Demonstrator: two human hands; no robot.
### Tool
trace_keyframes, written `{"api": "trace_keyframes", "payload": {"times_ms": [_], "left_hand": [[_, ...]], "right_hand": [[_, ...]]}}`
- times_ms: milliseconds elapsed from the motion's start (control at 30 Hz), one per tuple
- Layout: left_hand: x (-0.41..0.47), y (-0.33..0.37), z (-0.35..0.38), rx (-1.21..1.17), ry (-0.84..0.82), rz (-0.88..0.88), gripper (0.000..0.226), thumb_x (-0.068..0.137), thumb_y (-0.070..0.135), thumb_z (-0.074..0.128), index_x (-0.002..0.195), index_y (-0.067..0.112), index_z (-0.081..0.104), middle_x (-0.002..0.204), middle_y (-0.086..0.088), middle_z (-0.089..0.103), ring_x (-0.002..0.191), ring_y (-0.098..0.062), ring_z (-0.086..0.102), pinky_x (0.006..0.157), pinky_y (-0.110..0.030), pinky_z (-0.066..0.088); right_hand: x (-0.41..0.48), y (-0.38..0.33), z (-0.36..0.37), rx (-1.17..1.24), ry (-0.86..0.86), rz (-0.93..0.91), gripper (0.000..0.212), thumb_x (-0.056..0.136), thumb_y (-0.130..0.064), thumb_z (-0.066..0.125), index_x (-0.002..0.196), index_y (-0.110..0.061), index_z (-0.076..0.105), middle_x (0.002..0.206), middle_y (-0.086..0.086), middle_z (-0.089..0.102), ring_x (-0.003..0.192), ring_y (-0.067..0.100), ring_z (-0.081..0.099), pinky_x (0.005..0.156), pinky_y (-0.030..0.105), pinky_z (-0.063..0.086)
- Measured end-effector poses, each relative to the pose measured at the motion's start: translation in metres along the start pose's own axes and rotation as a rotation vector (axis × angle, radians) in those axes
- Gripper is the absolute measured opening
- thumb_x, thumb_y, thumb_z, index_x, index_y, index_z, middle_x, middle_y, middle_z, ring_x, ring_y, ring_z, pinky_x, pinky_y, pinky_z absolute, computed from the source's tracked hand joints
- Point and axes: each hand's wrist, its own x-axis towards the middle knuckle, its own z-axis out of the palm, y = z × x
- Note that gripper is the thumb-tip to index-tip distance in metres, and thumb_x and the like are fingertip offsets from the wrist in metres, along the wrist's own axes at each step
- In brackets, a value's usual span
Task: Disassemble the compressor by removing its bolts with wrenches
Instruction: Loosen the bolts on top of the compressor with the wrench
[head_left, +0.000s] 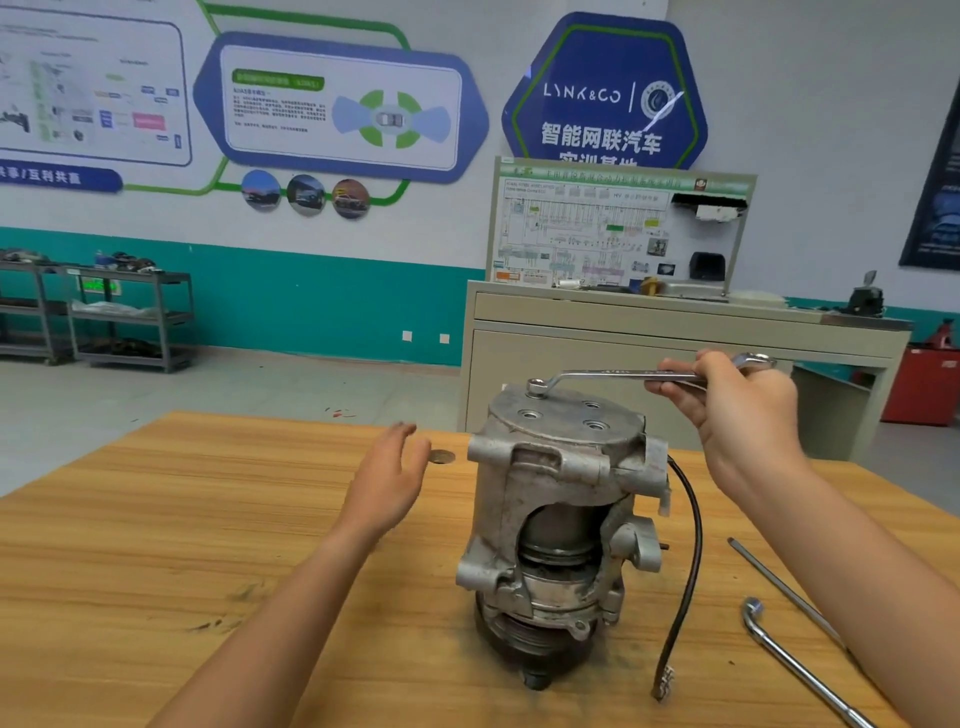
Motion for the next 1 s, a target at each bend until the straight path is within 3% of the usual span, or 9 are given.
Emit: {"api": "trace_keyframes", "payload": {"times_ms": [100,167,300,433,567,800,1000], "left_hand": [[0.024,-0.062,0.008,0.448,-0.297,-0.176,0.055,0.099,0.047,0.031,0.148,0.021,0.024,0.157,0.002,0.015,0.144,-0.018,0.015,0.112,-0.051,0.02],[0.032,-0.089,0.015,0.54,-0.409,-0.199,0.052,0.099,0.047,0.027,0.145,0.022,0.031,0.155,0.003,0.022,0.141,-0.019,0.022,0.111,-0.049,0.023],[0.032,-0.098,0.022,0.586,-0.374,-0.113,0.04,0.099,0.031,0.031,0.13,0.016,0.05,0.147,0.0,0.039,0.132,-0.02,0.038,0.106,-0.037,0.031],[0.011,-0.099,0.013,0.611,-0.298,0.112,0.027,0.096,0.021,0.039,0.105,0.011,0.062,0.117,-0.004,0.063,0.107,-0.023,0.057,0.084,-0.028,0.039],[-0.01,-0.106,-0.01,0.581,-0.316,0.264,0.026,0.097,0.024,0.044,0.113,0.015,0.062,0.119,0.001,0.063,0.108,-0.019,0.057,0.085,-0.024,0.039],[-0.03,-0.125,-0.043,0.566,-0.29,0.254,0.029,0.095,0.031,0.05,0.118,0.019,0.062,0.12,0.006,0.063,0.109,-0.012,0.058,0.086,-0.016,0.039],[-0.04,-0.138,-0.062,0.562,-0.297,0.245,0.026,0.094,0.031,0.05,0.117,0.027,0.062,0.12,0.014,0.063,0.108,-0.004,0.059,0.088,-0.014,0.041]], "right_hand": [[0.0,0.003,-0.002,0.003,0.009,0.005,0.008,0.093,0.0,0.04,0.092,0.0,0.047,0.079,0.014,0.064,0.052,0.016,0.067,0.048,0.015,0.051],[0.002,0.005,-0.002,0.027,0.019,0.006,0.012,0.093,0.001,0.04,0.085,-0.003,0.048,0.079,0.015,0.064,0.053,0.017,0.067,0.048,0.015,0.052],[0.008,0.006,-0.002,0.028,0.011,-0.008,0.014,0.092,0.001,0.041,0.084,-0.006,0.05,0.079,0.014,0.064,0.055,0.017,0.068,0.048,0.015,0.051],[0.009,0.008,-0.005,0.038,-0.009,0.009,0.013,0.092,0.001,0.041,0.083,-0.005,0.049,0.079,0.014,0.064,0.057,0.018,0.069,0.05,0.015,0.051],[0.005,0.009,-0.009,0.072,-0.009,0.053,0.012,0.091,0.002,0.042,0.083,-0.004,0.048,0.08,0.014,0.064,0.059,0.019,0.069,0.052,0.016,0.052],[0.0,0.006,-0.007,0.087,0.004,0.07,0.013,0.091,0.004,0.042,0.082,-0.004,0.047,0.081,0.014,0.064,0.056,0.018,0.068,0.057,0.02,0.056],[-0.001,0.004,-0.007,-0.038,0.006,0.069,0.017,0.093,-0.002,0.043,0.077,-0.005,0.049,0.074,0.008,0.066,0.052,0.013,0.067,0.05,0.016,0.053]]}}
